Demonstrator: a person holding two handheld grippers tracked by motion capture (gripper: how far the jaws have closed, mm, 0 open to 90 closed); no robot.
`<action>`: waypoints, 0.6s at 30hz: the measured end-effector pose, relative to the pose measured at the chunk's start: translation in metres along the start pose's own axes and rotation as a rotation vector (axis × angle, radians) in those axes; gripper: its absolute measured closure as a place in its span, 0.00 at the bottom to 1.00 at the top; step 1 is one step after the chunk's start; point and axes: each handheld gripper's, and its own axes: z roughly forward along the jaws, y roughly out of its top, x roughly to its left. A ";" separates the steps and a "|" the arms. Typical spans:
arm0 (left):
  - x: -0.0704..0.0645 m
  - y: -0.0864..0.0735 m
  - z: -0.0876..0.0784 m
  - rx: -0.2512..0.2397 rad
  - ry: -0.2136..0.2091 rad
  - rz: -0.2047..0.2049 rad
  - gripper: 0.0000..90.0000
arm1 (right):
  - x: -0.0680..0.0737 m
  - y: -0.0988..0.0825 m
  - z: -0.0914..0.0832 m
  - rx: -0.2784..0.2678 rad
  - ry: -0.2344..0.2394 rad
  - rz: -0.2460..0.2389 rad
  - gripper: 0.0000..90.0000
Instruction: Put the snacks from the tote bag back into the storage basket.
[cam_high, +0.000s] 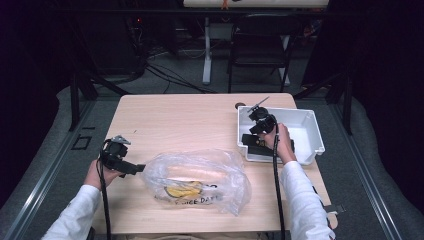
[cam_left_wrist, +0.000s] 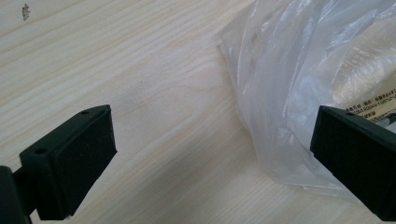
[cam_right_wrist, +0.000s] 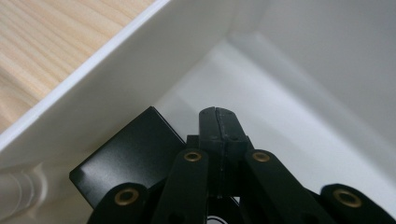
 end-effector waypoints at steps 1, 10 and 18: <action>0.000 0.000 0.000 -0.001 0.000 0.001 0.00 | 0.001 0.000 0.001 0.006 -0.001 0.001 1.00; 0.001 0.000 -0.001 -0.002 0.002 -0.001 0.00 | 0.004 -0.002 0.009 0.025 -0.003 0.002 0.99; 0.001 0.000 -0.002 -0.005 0.006 0.000 0.00 | 0.000 -0.003 -0.012 -0.016 -0.005 0.049 0.75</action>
